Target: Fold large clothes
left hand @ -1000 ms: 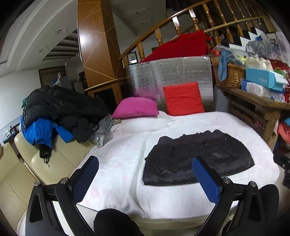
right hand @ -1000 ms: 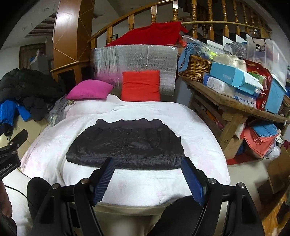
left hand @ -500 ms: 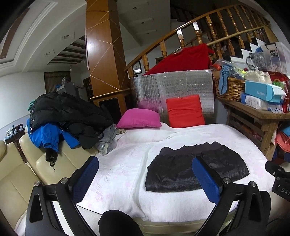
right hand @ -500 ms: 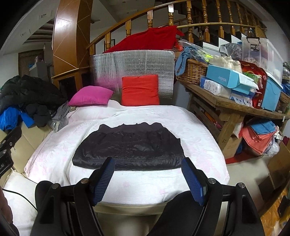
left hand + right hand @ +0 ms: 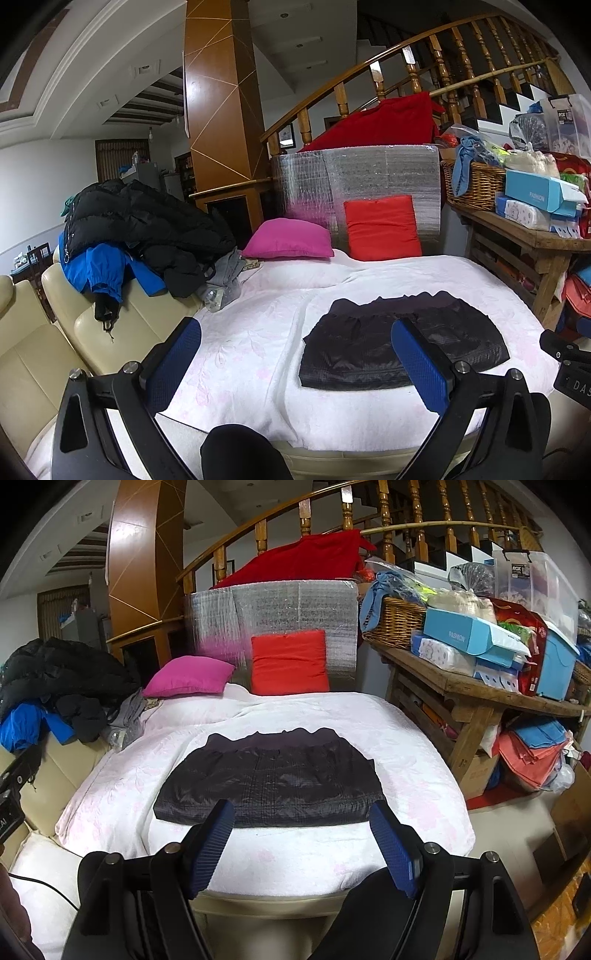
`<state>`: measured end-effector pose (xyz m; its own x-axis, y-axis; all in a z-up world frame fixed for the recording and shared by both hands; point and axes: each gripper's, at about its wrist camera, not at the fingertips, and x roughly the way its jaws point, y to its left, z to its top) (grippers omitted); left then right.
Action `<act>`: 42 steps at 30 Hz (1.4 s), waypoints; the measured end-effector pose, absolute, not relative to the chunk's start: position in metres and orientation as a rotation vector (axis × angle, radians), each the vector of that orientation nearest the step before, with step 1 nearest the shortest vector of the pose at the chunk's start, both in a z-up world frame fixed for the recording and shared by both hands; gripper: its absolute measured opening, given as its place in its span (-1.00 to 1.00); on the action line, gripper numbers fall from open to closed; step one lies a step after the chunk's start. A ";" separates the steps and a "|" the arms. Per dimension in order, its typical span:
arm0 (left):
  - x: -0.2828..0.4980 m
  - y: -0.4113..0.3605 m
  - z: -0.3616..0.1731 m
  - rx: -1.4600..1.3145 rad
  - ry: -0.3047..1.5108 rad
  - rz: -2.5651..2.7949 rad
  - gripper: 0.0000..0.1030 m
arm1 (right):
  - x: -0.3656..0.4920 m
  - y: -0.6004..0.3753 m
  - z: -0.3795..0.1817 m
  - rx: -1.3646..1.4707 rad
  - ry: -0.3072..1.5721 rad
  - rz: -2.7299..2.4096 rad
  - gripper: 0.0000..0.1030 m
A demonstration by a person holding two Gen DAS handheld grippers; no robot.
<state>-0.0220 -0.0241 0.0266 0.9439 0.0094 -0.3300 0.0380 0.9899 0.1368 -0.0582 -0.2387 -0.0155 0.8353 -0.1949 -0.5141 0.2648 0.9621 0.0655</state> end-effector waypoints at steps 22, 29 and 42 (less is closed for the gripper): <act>-0.019 -0.018 0.024 0.129 0.352 -0.009 0.99 | -0.056 -0.233 -0.016 0.148 0.534 -0.234 0.53; -0.019 -0.018 0.024 0.131 0.351 -0.007 0.99 | -0.055 -0.234 -0.016 0.154 0.537 -0.230 0.53; -0.018 -0.016 0.021 0.125 0.348 -0.001 0.99 | -0.055 -0.233 -0.015 0.160 0.527 -0.232 0.53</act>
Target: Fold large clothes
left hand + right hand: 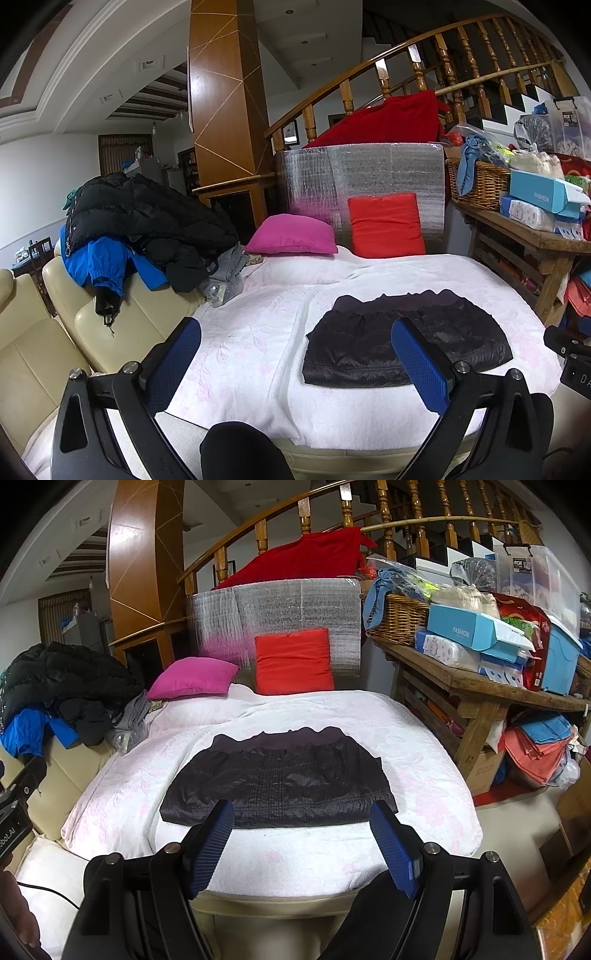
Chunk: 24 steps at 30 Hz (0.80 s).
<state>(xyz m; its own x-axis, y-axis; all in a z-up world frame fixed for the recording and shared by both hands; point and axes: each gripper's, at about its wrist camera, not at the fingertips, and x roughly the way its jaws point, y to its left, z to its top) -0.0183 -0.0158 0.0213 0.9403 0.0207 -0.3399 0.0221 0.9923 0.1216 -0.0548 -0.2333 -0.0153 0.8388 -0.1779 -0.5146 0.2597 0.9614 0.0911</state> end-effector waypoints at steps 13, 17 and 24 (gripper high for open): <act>-0.016 -0.016 0.021 0.118 0.358 -0.018 0.99 | -0.053 -0.231 -0.013 0.157 0.518 -0.236 0.53; -0.011 -0.016 0.020 0.120 0.368 -0.033 0.99 | -0.046 -0.228 -0.013 0.151 0.524 -0.239 0.53; 0.001 -0.019 0.014 0.108 0.414 -0.125 0.99 | -0.030 -0.228 -0.021 0.153 0.548 -0.238 0.53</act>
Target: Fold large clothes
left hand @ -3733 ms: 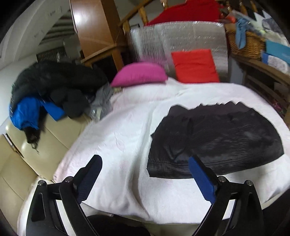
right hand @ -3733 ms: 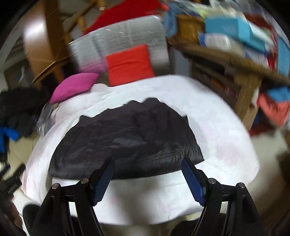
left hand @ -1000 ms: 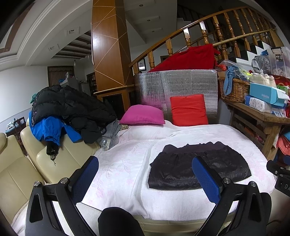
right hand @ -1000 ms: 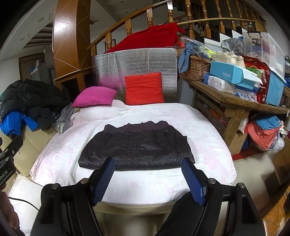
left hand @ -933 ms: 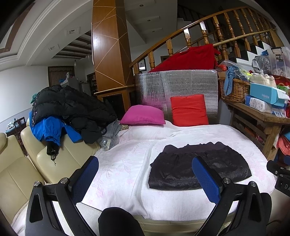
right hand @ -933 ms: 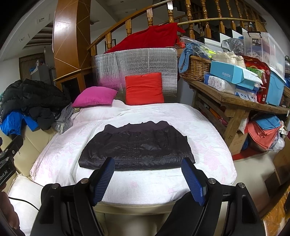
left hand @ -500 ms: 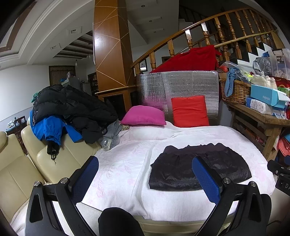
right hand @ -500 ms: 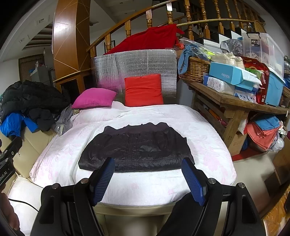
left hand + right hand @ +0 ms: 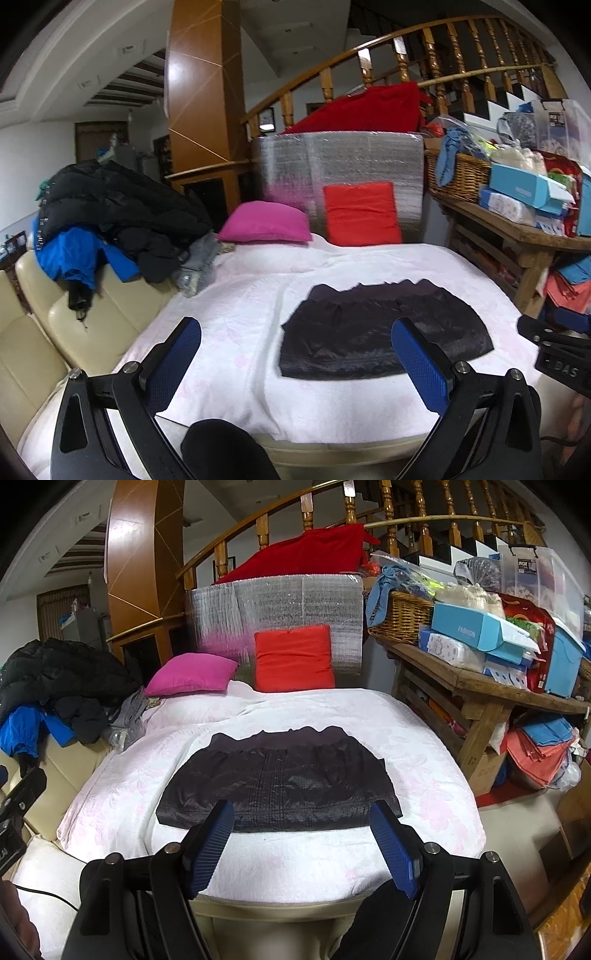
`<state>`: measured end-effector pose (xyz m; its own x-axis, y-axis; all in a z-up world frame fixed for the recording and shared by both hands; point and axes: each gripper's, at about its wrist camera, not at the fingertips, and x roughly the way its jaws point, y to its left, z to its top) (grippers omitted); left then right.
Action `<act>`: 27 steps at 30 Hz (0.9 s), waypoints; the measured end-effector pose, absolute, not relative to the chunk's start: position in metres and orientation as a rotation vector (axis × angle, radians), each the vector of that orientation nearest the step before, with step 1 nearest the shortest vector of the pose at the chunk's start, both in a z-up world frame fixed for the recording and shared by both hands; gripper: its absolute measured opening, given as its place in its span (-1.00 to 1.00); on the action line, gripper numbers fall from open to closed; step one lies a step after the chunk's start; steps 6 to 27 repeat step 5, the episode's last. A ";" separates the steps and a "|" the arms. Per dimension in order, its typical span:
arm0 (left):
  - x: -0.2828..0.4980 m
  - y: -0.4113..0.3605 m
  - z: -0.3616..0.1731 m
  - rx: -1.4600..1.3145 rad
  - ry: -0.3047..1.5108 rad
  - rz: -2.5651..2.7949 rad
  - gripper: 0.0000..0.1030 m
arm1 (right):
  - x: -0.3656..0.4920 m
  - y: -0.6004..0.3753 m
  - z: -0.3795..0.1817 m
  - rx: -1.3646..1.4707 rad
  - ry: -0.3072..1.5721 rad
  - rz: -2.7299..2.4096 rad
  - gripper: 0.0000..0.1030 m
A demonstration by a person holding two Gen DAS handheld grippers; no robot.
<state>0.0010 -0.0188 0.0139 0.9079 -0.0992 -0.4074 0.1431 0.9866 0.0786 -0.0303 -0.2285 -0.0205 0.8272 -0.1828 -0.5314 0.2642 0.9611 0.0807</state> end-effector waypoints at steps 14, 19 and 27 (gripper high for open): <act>0.013 -0.024 0.009 0.093 0.438 -0.159 0.99 | -0.019 -0.232 -0.031 0.150 0.576 -0.254 0.53; 0.013 -0.024 0.009 0.093 0.438 -0.159 0.99 | -0.019 -0.232 -0.031 0.150 0.576 -0.254 0.53; 0.013 -0.024 0.009 0.093 0.438 -0.159 0.99 | -0.019 -0.232 -0.031 0.150 0.576 -0.254 0.53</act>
